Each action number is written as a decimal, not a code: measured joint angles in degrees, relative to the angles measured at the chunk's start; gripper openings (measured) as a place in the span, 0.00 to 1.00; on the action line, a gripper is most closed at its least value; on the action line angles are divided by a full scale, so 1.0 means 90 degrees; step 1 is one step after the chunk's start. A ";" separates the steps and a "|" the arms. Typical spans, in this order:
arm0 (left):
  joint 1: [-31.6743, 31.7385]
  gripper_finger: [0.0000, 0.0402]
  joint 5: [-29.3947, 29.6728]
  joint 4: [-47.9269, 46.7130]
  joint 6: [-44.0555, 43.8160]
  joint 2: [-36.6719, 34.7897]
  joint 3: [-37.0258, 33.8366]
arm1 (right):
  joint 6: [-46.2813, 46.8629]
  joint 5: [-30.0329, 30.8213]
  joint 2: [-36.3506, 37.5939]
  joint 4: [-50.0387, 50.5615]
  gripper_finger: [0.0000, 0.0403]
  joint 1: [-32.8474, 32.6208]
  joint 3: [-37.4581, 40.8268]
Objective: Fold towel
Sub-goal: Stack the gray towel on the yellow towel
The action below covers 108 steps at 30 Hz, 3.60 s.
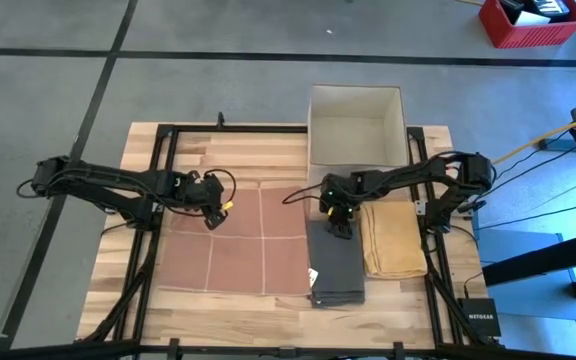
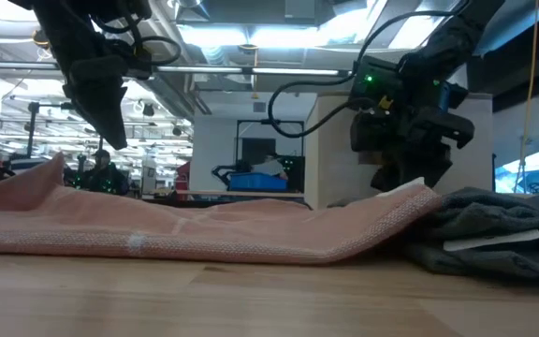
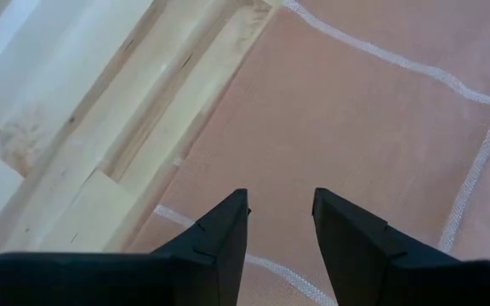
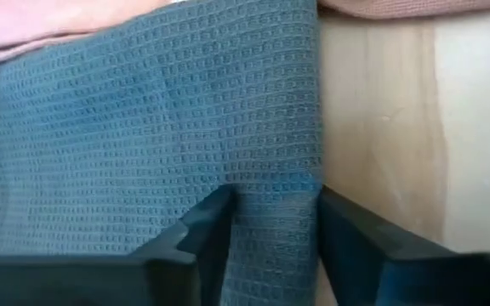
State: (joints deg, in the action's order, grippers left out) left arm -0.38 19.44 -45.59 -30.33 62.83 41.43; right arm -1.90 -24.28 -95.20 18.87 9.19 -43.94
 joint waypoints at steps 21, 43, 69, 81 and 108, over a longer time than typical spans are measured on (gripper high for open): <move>0.0000 0.32 0.0011 0.0019 0.0399 0.0000 0.0000 | 0.0878 0.1339 0.0387 0.1615 0.02 -0.1788 -0.1006; -0.0001 0.32 0.0014 -0.0005 0.0743 0.0000 0.0000 | 0.5570 0.4063 0.0610 0.3121 0.01 -0.5435 -0.2998; -0.0001 0.32 0.0007 0.0004 0.0871 0.0000 0.0000 | 0.5395 0.4425 0.2074 0.7905 0.01 -0.5717 -0.3240; 0.0000 0.32 0.0007 0.0153 0.0923 0.0000 0.0001 | 0.3900 0.5084 0.3307 0.7805 0.01 -0.4484 -0.2079; -0.0001 0.32 0.0007 0.0527 0.1164 0.0000 0.0002 | 0.1997 0.6223 0.2850 0.6544 0.05 -0.2249 -0.0520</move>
State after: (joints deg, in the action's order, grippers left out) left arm -0.39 19.51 -40.84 -19.86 62.83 41.45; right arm 16.08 31.73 -69.55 77.76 -11.05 -48.62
